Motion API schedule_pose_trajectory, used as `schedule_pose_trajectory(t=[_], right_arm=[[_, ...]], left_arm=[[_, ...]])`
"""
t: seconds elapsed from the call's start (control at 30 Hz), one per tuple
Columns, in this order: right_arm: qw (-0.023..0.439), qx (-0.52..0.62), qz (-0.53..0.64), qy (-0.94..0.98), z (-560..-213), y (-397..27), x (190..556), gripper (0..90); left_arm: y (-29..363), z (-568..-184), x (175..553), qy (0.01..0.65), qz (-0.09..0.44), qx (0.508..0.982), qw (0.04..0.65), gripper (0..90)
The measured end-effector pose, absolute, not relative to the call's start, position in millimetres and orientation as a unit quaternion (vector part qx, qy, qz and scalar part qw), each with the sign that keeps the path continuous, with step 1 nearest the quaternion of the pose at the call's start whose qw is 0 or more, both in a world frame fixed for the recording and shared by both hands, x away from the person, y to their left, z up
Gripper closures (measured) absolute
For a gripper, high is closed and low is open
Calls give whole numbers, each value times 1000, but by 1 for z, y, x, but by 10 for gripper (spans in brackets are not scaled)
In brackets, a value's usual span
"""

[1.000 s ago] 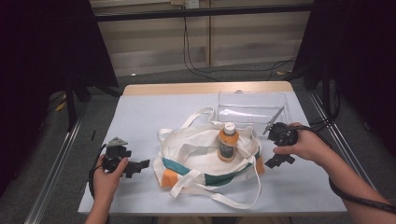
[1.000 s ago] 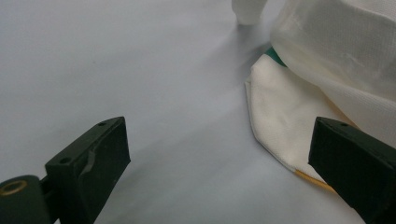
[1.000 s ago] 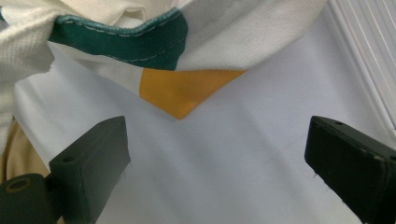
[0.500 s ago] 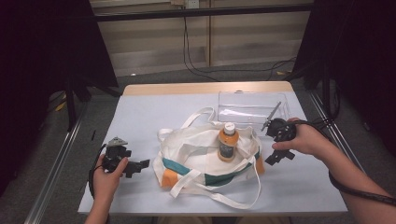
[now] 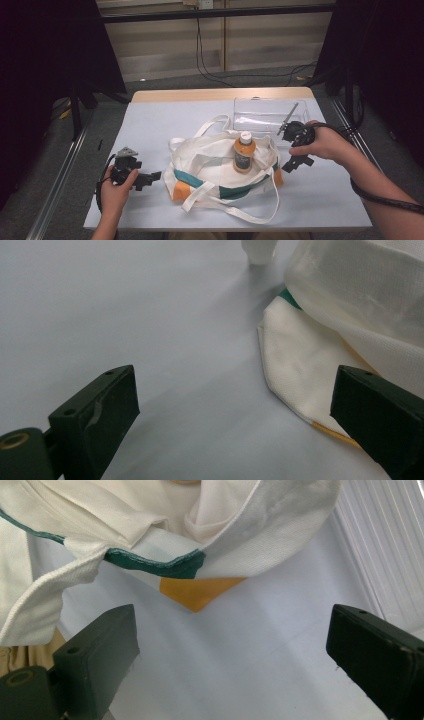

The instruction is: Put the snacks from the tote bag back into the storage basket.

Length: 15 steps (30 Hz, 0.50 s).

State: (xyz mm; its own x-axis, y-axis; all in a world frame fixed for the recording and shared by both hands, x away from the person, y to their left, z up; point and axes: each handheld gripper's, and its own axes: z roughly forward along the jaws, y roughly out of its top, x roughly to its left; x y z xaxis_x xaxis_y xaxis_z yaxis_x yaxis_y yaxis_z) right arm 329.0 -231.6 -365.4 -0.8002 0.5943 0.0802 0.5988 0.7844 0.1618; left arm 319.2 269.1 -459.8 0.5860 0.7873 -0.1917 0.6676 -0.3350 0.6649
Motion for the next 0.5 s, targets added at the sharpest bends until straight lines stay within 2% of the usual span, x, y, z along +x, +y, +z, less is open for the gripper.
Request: schedule_pose_trajectory(t=[0.5], right_arm=[[8,-312,-92,-946,-353,-224,335,65]], left_arm=[[269,-460,319,446,84,814,362,51]])
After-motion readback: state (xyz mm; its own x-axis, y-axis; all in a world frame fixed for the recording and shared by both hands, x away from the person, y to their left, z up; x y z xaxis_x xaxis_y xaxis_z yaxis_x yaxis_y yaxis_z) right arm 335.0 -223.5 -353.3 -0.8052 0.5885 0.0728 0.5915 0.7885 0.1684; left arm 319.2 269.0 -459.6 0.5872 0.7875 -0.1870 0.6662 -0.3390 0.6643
